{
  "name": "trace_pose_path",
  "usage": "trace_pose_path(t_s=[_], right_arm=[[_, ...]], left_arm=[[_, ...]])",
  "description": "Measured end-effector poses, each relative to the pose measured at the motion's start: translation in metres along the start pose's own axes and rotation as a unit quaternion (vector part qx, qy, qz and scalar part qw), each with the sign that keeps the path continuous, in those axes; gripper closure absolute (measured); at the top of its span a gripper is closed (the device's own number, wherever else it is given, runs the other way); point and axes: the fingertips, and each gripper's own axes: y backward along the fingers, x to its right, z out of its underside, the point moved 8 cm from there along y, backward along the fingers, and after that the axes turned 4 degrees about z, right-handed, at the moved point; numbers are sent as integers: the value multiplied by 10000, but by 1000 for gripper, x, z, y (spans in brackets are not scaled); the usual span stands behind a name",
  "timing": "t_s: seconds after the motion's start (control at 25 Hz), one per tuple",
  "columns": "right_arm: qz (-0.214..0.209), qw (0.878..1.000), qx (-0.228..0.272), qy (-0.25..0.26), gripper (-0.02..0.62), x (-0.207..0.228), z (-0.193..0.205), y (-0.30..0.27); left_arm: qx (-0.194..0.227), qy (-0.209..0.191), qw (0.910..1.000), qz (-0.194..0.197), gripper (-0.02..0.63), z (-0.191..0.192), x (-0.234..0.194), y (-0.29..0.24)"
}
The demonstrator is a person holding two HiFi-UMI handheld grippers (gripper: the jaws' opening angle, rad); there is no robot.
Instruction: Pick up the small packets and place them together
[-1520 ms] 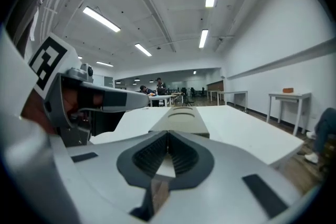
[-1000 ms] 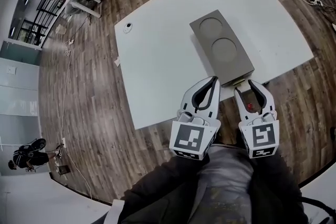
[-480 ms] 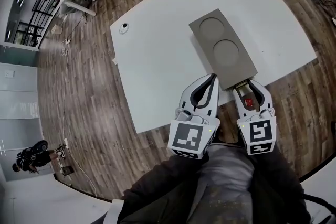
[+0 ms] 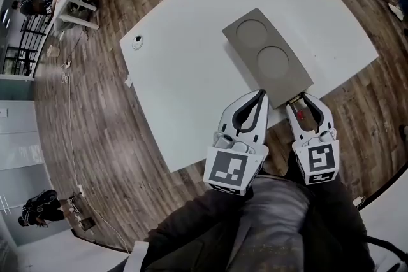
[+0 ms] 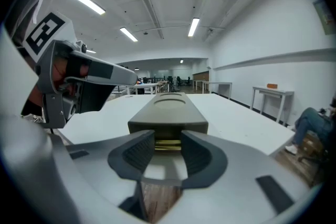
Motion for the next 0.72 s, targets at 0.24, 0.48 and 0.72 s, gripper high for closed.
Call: trace_pose_path(t_s=[0.24, 0.48, 0.72], right_arm=[[203, 9998, -21, -56, 420, 3, -3, 3], [135, 9998, -98, 109, 413, 1, 4, 2], [141, 9996, -11, 230, 420, 1, 8, -1]], left_arm=[[-52, -49, 9995, 313, 603, -5, -5, 2], [11, -148, 9996, 224, 603, -7, -2, 4], [-4, -248, 9997, 1, 603, 2, 7, 11]])
